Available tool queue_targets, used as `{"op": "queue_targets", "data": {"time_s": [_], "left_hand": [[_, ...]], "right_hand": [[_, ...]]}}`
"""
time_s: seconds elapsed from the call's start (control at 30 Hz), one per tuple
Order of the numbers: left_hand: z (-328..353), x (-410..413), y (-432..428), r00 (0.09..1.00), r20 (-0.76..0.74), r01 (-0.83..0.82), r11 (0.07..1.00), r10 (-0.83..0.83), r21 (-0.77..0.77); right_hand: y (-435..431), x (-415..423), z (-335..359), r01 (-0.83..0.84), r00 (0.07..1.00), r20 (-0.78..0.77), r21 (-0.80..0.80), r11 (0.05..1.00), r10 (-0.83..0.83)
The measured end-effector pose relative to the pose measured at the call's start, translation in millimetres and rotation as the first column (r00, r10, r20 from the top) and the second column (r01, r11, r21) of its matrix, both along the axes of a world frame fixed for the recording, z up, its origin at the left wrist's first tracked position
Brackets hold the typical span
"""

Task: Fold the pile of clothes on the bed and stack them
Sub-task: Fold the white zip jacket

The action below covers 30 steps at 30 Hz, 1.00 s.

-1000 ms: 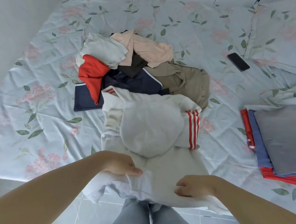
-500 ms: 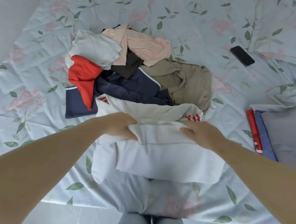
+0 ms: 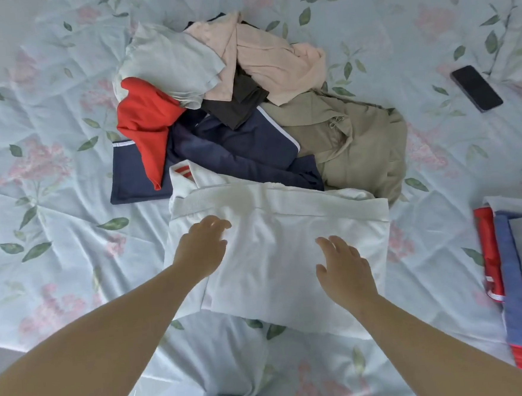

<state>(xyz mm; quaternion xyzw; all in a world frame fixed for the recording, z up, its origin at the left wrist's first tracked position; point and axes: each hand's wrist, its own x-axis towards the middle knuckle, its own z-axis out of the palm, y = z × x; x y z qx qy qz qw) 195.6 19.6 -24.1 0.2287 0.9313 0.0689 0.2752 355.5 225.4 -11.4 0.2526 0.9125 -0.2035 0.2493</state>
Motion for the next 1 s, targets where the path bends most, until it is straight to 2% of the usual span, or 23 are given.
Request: {"op": "queue_targets", "data": {"time_s": [0.07,0.13,0.2,0.27,0.33,0.47,0.53,0.57,0.63,0.7,0.8,0.83,0.9,0.93,1.0], "left_hand": [[-10,6,-16,0.986,-0.070,-0.151,0.988,0.151,0.013],[-20,13,-30,0.919,-0.113,-0.374,0.926,0.377,0.046],[-30,14,-45,0.774,-0.061,-0.626,0.777,0.630,0.072],[-42,10,-58,0.601,0.091,-0.799,0.599,0.794,0.058],[-53,5,-67,0.536,0.240,-0.840,0.539,0.809,0.057],[-63,-15,-77,0.574,0.303,-0.819,0.533,0.761,0.213],[-66,-29,-82,0.596,0.372,-0.802,0.551,0.712,0.232],[-64,-33,-83,0.569,0.419,-0.816,0.550,0.707,0.179],[-67,-39,-89,0.454,0.487,-0.860,0.509,0.746,0.022],[-70,-43,-95,0.368,0.560,-0.896,0.445,0.742,-0.001],[-57,-52,-97,0.443,0.560,-0.875,0.475,0.700,0.098],[-52,-60,-99,0.441,0.600,-0.884,0.437,0.668,0.164],[-31,-85,-107,0.464,0.677,-0.886,0.299,0.572,0.355],[-20,-100,-112,0.538,0.655,-0.839,0.255,0.531,0.481],[-3,-128,-117,0.737,0.467,-0.645,0.303,0.488,0.702]], "right_hand": [[-15,1,-10,-0.001,0.999,0.041,-0.070,0.998,0.004],[-32,-2,-19,0.008,0.998,0.062,-0.120,0.993,-0.001],[-50,-7,-26,0.024,0.998,0.053,-0.147,0.989,-0.017],[-70,-15,-34,0.049,0.998,0.041,-0.157,0.986,-0.043],[-90,-23,-42,0.099,0.994,0.050,-0.150,0.984,-0.092],[-115,-38,-58,0.186,0.980,0.088,-0.069,0.980,-0.180],[-121,-41,-61,0.207,0.974,0.103,-0.027,0.978,-0.203],[-124,-42,-62,0.218,0.970,0.109,-0.008,0.976,-0.215],[-129,-43,-63,0.237,0.964,0.117,0.023,0.971,-0.238],[-133,-45,-63,0.260,0.958,0.113,0.042,0.965,-0.263],[-137,-46,-61,0.292,0.950,0.104,0.044,0.955,-0.295],[-137,-45,-61,0.298,0.948,0.099,0.045,0.954,-0.301],[-137,-42,-60,0.308,0.947,0.081,0.042,0.951,-0.310],[-137,-41,-59,0.312,0.947,0.071,0.037,0.949,-0.314],[-137,-40,-58,0.324,0.944,0.061,0.026,0.946,-0.325]]}}
